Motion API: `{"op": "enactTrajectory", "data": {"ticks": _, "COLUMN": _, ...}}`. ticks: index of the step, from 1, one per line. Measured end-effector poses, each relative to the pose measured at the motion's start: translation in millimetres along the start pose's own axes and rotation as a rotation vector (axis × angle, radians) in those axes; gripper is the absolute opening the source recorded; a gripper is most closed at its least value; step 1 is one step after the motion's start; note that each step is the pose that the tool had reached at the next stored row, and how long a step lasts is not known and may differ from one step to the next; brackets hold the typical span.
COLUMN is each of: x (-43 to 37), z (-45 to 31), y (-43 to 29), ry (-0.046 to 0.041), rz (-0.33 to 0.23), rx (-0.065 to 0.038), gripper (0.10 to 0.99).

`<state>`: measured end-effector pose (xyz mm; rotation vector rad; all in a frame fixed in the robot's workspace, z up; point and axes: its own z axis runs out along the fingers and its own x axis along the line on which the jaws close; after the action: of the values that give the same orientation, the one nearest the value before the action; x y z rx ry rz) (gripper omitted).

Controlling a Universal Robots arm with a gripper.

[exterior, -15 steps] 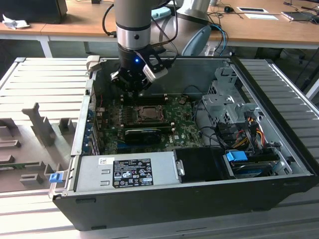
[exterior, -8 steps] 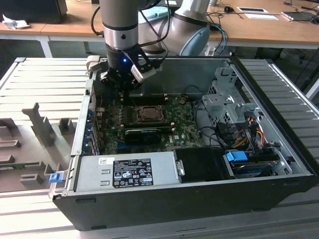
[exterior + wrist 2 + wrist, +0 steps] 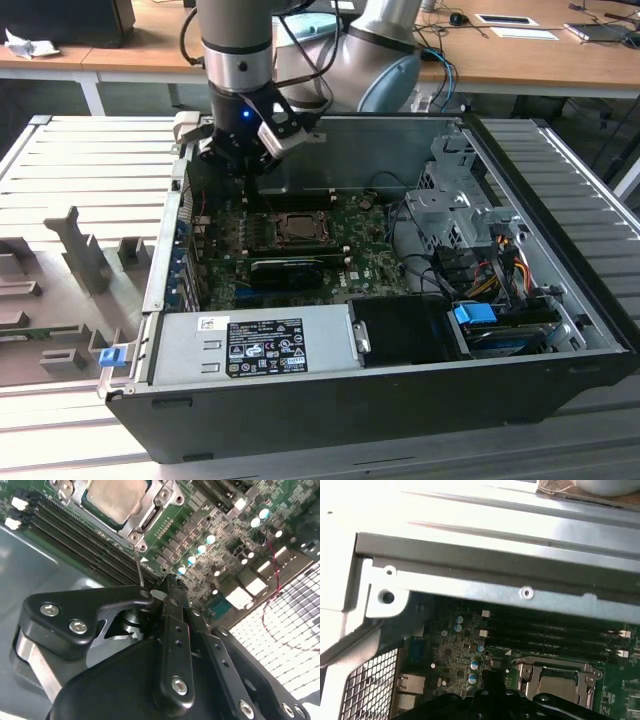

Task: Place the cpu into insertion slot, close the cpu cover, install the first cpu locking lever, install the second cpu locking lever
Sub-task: 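Install the first cpu locking lever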

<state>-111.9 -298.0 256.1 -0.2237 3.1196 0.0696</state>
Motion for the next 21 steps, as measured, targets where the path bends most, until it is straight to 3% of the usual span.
{"op": "enactTrajectory", "data": {"ticks": 1, "x": -0.6, "z": 0.2, "y": 4.1, "ry": -0.0004, "rz": 0.004, "rx": 0.0, "gripper": 0.106}}
{"op": "enactTrajectory", "data": {"ticks": 4, "x": -14.1, "z": 0.6, "y": 3.4, "ry": -0.0009, "rz": 0.013, "rx": 0.0, "gripper": 0.106}}
{"op": "enactTrajectory", "data": {"ticks": 6, "x": -30.1, "z": 1.7, "y": 1.0, "ry": -0.0007, "rz": 0.014, "rx": 0.0, "gripper": 0.106}}
{"op": "enactTrajectory", "data": {"ticks": 9, "x": -63.9, "z": 4.5, "y": -3.8, "ry": 0.0004, "rz": 0.014, "rx": 0.0, "gripper": 0.106}}
{"op": "enactTrajectory", "data": {"ticks": 13, "x": -66.3, "z": 8.4, "y": -4.3, "ry": -0.0047, "rz": 0.028, "rx": -0.031, "gripper": 0.106}}
{"op": "enactTrajectory", "data": {"ticks": 16, "x": -68.3, "z": 21.2, "y": -5.0, "ry": -0.0067, "rz": 0.069, "rx": -0.032, "gripper": 0.106}}
{"op": "enactTrajectory", "data": {"ticks": 21, "x": -69.7, "z": 26.4, "y": -3.2, "ry": -0.0067, "rz": 0.072, "rx": -0.032, "gripper": 0.106}}
